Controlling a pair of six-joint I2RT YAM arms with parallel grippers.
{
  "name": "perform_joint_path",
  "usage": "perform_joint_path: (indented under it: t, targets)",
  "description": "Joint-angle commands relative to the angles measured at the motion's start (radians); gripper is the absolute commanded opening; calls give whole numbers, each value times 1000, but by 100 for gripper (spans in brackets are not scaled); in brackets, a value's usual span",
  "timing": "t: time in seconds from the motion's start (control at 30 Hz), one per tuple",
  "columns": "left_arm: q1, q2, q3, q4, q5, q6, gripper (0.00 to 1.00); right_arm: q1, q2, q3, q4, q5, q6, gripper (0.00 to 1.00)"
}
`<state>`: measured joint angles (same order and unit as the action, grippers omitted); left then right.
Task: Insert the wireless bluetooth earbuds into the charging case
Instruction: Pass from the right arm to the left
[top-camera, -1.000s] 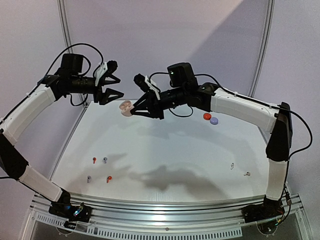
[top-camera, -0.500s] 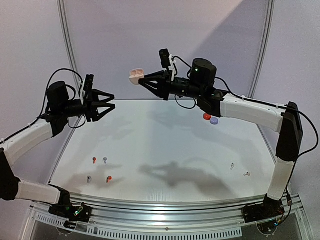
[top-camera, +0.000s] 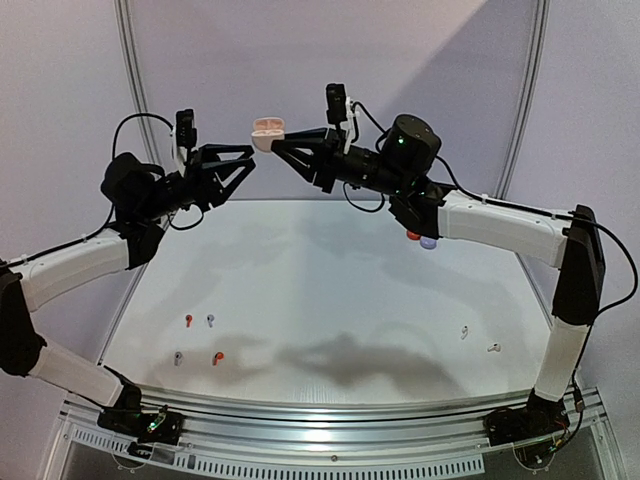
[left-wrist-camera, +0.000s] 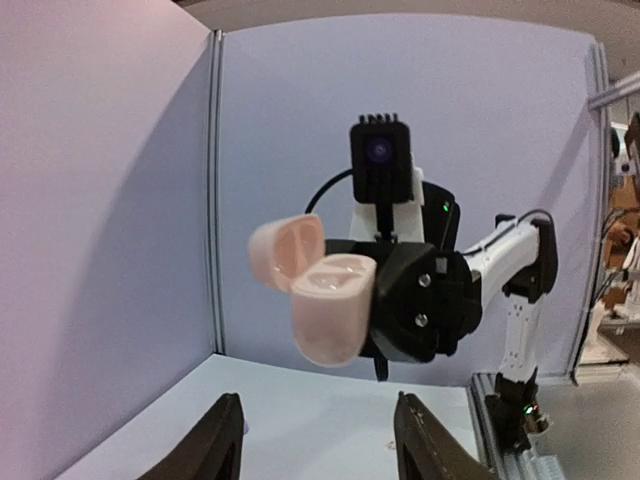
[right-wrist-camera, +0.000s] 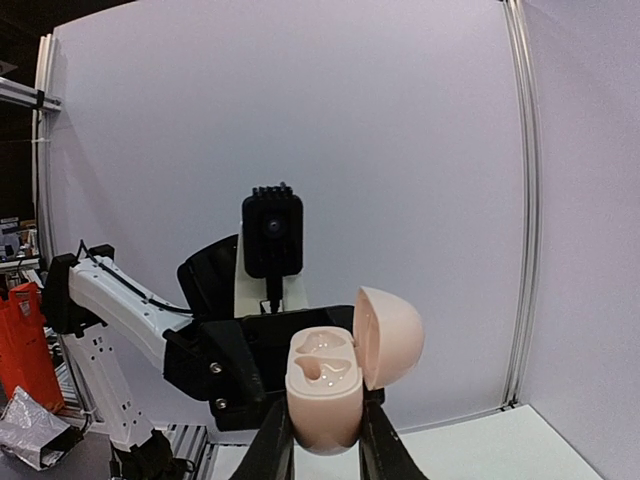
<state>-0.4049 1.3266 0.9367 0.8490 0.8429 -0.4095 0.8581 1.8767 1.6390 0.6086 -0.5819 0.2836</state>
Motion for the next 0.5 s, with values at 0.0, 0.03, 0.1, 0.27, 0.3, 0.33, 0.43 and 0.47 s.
perform_joint_path:
  t: [0.0, 0.03, 0.1, 0.27, 0.3, 0.33, 0.43, 0.47]
  targets:
    - [-36, 40, 37, 67, -73, -106, 49, 15, -8, 22, 24, -13, -4, 0]
    - [-44, 47, 43, 75, -66, -107, 48, 15, -8, 21, 20, -14, -3, 0]
    - [-52, 56, 54, 83, -58, -108, 46, 15, -10, 21, 13, -16, -4, 0]
    - [-61, 65, 68, 90, -43, -103, 40, 17, -8, 23, 10, -20, -7, 0]
    - [-63, 65, 68, 91, -38, -100, 38, 17, -7, 24, 10, -21, -8, 0]
    - [-63, 65, 68, 92, -36, -99, 37, 17, -5, 25, 8, -22, -10, 0]
    - [-64, 63, 69, 98, -24, -90, 35, 16, -1, 27, 6, -24, -10, 0]
    - [-64, 63, 71, 98, -20, -90, 32, 16, 0, 28, 7, -24, -10, 0]
